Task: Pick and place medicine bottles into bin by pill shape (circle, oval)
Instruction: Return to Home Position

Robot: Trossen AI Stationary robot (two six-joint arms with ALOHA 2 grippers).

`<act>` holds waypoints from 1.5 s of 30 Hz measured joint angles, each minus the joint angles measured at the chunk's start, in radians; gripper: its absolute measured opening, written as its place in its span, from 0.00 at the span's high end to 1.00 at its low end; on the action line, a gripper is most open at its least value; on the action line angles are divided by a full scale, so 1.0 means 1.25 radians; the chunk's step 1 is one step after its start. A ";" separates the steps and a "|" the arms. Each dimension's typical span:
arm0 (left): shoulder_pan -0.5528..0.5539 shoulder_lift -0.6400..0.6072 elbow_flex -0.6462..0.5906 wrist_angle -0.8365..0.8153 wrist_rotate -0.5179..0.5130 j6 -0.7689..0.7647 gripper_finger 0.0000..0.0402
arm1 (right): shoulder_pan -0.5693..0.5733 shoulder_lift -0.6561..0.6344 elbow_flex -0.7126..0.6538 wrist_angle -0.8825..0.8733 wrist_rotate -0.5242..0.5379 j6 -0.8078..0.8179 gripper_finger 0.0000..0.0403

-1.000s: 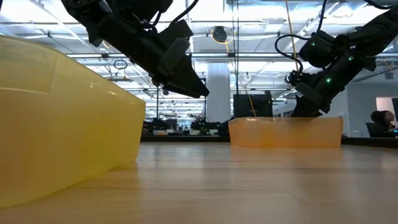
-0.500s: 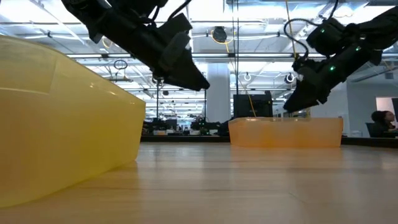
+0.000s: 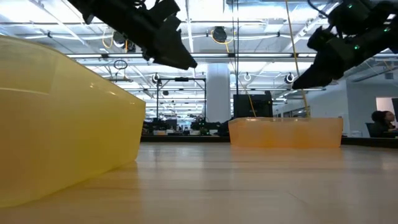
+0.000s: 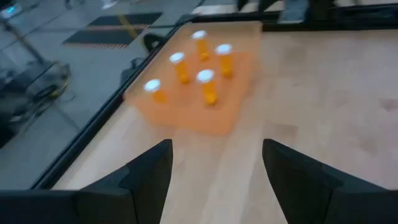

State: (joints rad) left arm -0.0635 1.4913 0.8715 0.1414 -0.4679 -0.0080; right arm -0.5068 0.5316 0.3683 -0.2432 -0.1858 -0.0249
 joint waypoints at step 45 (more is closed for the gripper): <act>-0.093 -0.358 -0.451 0.239 0.001 -0.094 0.99 | 0.397 -0.160 -0.251 0.398 0.119 -0.141 1.00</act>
State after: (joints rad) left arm -0.1799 1.0442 0.3077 0.4401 -0.4665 -0.1252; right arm -0.0109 0.3317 0.0547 0.2543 -0.0372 -0.2005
